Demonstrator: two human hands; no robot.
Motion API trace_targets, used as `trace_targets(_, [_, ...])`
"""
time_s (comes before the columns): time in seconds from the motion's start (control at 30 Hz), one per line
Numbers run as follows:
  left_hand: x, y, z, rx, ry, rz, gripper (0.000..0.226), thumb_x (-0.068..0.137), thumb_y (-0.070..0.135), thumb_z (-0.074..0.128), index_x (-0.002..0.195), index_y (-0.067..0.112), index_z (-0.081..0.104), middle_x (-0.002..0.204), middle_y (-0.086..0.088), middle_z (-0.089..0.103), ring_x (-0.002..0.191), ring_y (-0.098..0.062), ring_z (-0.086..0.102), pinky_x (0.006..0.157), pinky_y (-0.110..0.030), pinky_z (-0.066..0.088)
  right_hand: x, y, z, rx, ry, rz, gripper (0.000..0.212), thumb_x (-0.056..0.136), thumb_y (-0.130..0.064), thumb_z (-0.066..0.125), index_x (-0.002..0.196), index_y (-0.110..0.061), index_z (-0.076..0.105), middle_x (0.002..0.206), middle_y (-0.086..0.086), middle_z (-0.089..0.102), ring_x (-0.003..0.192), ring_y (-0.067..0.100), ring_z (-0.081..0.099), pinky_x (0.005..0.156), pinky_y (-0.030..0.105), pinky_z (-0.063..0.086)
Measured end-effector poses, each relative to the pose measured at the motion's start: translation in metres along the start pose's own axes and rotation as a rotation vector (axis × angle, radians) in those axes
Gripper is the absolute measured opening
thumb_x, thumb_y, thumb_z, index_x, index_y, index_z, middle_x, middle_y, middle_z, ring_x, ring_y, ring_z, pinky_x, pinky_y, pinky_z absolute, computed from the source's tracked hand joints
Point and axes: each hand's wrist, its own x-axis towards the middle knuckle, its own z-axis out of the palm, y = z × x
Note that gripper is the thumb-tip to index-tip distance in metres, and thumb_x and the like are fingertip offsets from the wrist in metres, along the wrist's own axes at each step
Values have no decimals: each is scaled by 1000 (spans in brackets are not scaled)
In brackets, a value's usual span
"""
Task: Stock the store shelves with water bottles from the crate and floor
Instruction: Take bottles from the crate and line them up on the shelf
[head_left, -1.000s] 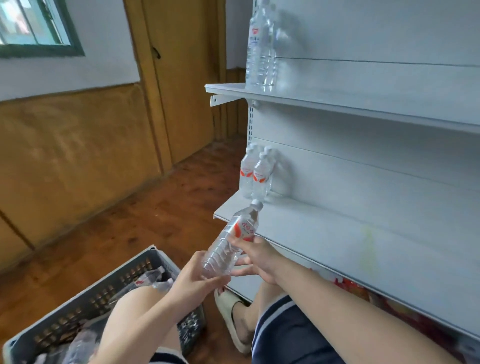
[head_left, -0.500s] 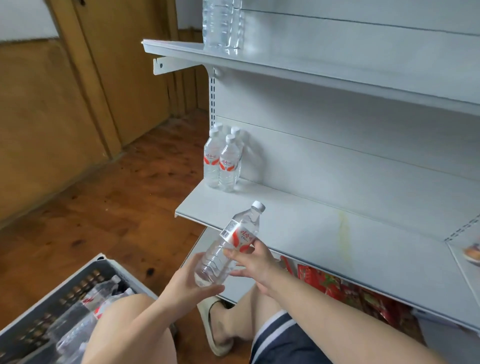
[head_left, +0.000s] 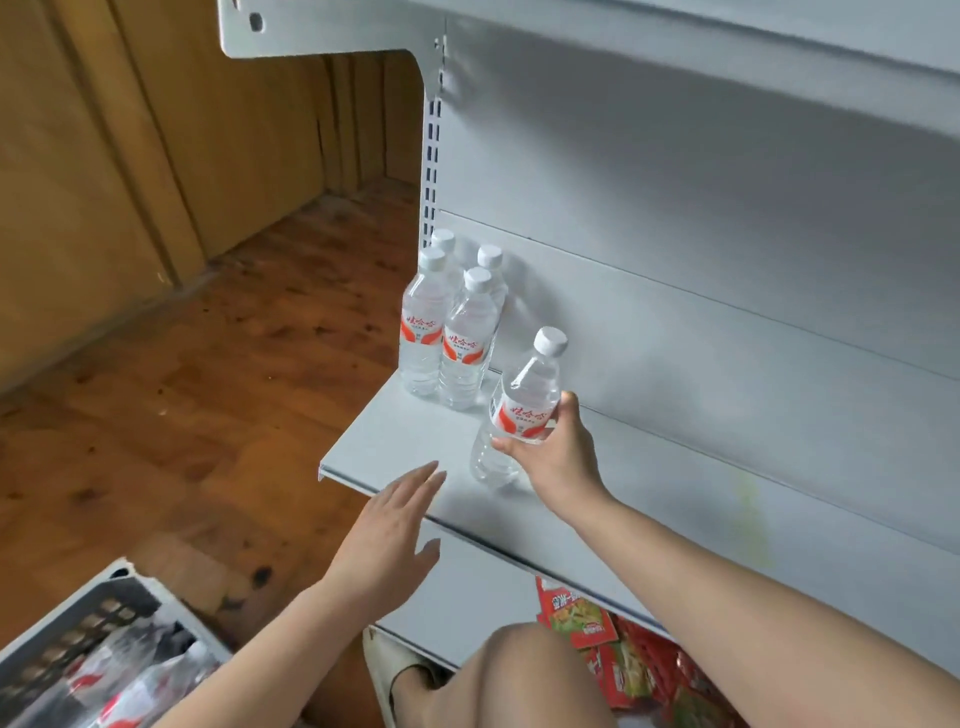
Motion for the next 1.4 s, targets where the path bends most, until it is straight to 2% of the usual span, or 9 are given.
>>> trace_targets(0.1, [15,-22,24,232,-103,27,93,99,37,53,159,28,-17,164,8,-28,149,-14,-33,124,-34,-14,38,8,8,-54,46,-58,67,70,-24,91,117,-18,44,109,-3,66,96,15,63,79,25,45])
trace_targets(0.23, [13,-44,46,338,-118,72,117,65,39,77,162,12,15,170,-4,10,156,-22,2,120,-41,6,87,9,23,-119,95,-126,63,74,-23,89,119,-11,46,113,1,61,101,20,61,77,21,39])
trace_targets(0.57, [12,-45,46,335,-119,53,116,71,37,72,163,18,5,171,2,2,157,-19,-4,121,-39,1,126,13,32,-221,136,-210,56,85,-16,80,123,2,43,126,18,49,114,35,56,92,36,43])
trace_targets(0.77, [11,-46,48,340,-100,71,119,61,36,73,162,14,14,170,-1,10,157,-20,3,120,-39,9,132,13,44,-159,198,-188,61,83,-10,81,127,4,41,131,20,45,115,33,56,87,16,34])
trace_targets(0.93, [13,-47,50,356,-115,76,129,49,35,79,161,12,20,169,-2,15,156,-22,9,121,-39,10,134,15,53,-205,235,-164,57,85,-17,80,121,4,42,128,19,43,110,39,58,87,33,42])
trace_targets(1.1, [14,-46,40,382,-168,66,118,59,44,73,161,12,22,169,-3,17,155,-23,12,120,-38,9,124,9,39,-360,90,55,59,88,-35,76,122,1,43,128,20,50,113,41,59,84,43,47])
trace_targets(1.23, [0,-36,22,219,-162,13,96,94,37,58,159,26,-13,162,12,-23,155,-17,-13,117,-16,-19,68,8,30,-319,39,252,42,91,-25,67,123,-2,51,128,18,59,116,37,60,92,40,50])
trace_targets(1.3, [-21,-25,12,-33,-146,-146,86,99,33,57,161,32,-3,165,19,-12,155,-8,2,120,-14,3,18,6,34,-87,-21,253,20,91,-16,60,110,-11,58,112,9,66,99,32,68,88,43,56])
trace_targets(1.4, [-65,-4,-2,-416,18,-401,57,96,23,65,146,32,41,152,18,39,138,-5,44,108,-17,37,-67,-10,44,234,-184,206,8,95,-8,56,100,-12,62,96,3,65,72,21,73,63,37,61])
